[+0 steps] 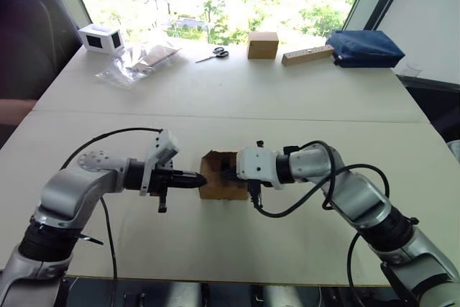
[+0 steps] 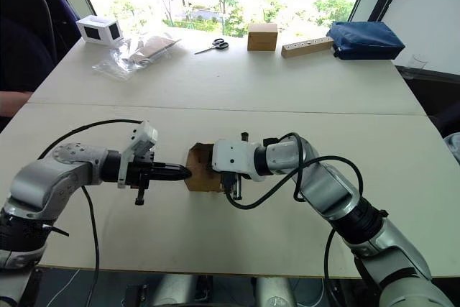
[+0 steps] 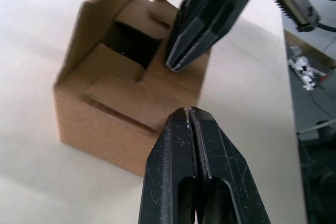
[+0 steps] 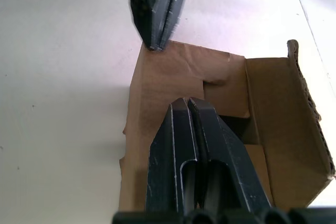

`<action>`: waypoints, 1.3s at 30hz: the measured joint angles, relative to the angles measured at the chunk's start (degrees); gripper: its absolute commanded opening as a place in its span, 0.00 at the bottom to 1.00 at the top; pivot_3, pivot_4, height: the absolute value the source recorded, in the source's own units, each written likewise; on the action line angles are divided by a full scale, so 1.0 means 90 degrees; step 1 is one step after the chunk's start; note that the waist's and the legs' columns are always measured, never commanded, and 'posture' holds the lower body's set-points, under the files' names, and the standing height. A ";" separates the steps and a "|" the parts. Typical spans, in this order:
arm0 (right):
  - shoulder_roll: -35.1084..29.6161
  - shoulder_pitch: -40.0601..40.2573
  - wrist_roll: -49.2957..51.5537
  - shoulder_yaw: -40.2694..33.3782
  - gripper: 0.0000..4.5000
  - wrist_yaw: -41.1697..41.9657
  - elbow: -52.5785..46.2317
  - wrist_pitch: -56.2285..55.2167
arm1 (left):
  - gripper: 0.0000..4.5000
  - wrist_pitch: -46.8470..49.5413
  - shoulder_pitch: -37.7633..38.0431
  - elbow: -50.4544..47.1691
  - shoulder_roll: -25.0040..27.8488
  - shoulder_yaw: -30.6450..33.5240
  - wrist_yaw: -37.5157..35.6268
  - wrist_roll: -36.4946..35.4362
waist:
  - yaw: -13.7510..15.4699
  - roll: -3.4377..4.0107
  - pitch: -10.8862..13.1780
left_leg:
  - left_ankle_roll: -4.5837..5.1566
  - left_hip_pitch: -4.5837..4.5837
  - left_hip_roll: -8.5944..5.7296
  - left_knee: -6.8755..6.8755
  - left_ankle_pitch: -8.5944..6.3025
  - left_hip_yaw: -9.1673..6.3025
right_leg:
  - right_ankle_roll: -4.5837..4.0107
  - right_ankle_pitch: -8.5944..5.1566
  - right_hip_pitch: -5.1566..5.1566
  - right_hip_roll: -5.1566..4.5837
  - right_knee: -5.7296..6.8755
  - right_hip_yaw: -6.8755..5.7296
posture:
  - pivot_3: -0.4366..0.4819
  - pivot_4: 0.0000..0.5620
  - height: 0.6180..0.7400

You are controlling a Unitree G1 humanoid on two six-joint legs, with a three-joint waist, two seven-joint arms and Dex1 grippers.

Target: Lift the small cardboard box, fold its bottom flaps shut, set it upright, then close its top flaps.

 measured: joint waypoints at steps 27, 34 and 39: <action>0.0242 -0.0601 -0.0128 -0.0323 0.00 -0.0423 0.0857 -0.0105 | 0.00 -0.0428 -0.0051 0.0293 0.0006 -0.0071 0.0045 -0.0014 | -0.0008 0.0002 -0.0001 | 0.0002 0.0006 0.0001 -0.0008 -0.0001 0.0008 | 0.0000 0.0000 0.0000 -0.0001 -0.0001 0.0006 | 0.48 0.27 1.00; 0.0218 -0.0350 0.0015 -0.0359 0.00 -0.0167 0.0310 0.0170 | 0.00 -0.0384 -0.0058 0.0268 0.0038 -0.0070 0.0066 -0.0090 | -0.0005 0.0002 -0.0001 | 0.0004 0.0006 0.0002 -0.0008 -0.0002 0.0006 | 0.0000 0.0000 0.0000 0.0000 -0.0001 0.0005 | 0.48 0.27 1.00; 0.0212 -0.0223 0.0003 -0.0359 0.00 -0.0150 0.0222 0.0262 | 0.00 -0.0277 -0.0218 0.0609 0.0136 0.0032 -0.0084 -0.0277 | -0.0005 0.0003 -0.0001 | 0.0005 0.0006 0.0002 -0.0008 -0.0003 0.0005 | 0.0000 0.0000 -0.0001 0.0001 0.0000 0.0004 | 0.48 0.27 1.00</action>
